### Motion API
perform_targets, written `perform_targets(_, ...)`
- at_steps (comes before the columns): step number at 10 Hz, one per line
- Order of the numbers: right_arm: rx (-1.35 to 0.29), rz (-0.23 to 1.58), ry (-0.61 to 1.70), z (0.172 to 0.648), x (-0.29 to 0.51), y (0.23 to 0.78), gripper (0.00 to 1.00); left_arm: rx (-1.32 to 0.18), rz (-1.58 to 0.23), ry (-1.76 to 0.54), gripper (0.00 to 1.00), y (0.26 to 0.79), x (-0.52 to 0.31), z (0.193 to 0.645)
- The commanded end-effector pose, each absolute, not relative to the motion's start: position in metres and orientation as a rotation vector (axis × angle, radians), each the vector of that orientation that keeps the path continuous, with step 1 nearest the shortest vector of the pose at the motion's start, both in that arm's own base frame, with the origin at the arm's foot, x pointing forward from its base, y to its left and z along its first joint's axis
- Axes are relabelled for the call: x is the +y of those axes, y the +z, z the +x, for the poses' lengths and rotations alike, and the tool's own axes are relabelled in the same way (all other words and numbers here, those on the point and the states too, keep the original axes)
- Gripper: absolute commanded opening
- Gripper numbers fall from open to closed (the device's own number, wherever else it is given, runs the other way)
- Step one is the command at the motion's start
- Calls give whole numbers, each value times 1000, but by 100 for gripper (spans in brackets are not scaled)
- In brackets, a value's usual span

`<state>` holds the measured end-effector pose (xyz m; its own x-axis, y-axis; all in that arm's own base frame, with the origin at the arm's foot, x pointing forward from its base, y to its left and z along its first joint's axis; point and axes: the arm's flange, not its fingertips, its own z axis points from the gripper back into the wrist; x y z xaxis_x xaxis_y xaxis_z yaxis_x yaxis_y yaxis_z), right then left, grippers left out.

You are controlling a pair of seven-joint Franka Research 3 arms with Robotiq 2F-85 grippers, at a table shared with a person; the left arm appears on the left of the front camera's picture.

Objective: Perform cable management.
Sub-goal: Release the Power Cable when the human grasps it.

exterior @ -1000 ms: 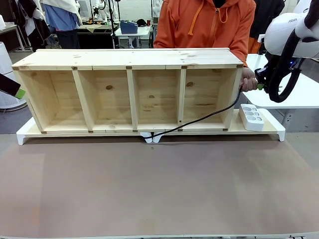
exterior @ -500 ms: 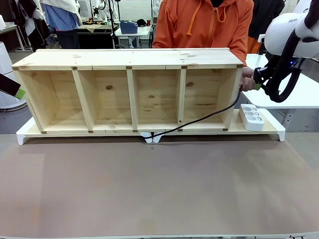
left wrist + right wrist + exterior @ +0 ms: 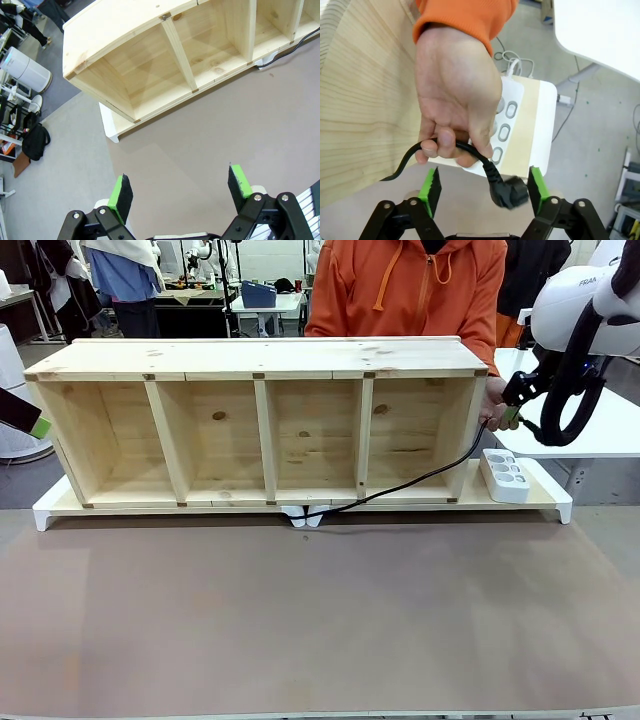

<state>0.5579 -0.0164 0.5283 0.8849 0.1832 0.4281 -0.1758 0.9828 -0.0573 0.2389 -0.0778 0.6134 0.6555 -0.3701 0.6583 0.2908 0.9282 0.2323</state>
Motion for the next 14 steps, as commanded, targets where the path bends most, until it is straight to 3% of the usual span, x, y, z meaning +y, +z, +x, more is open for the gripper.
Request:
perform_targets(1,-446,-53,207,556,-15,529,100,-773,109,-371,100,613,-78,240)
perform_targets(14,-447,-22,192,558,-16,529,100,-773,109,-371,100,613,-78,240)
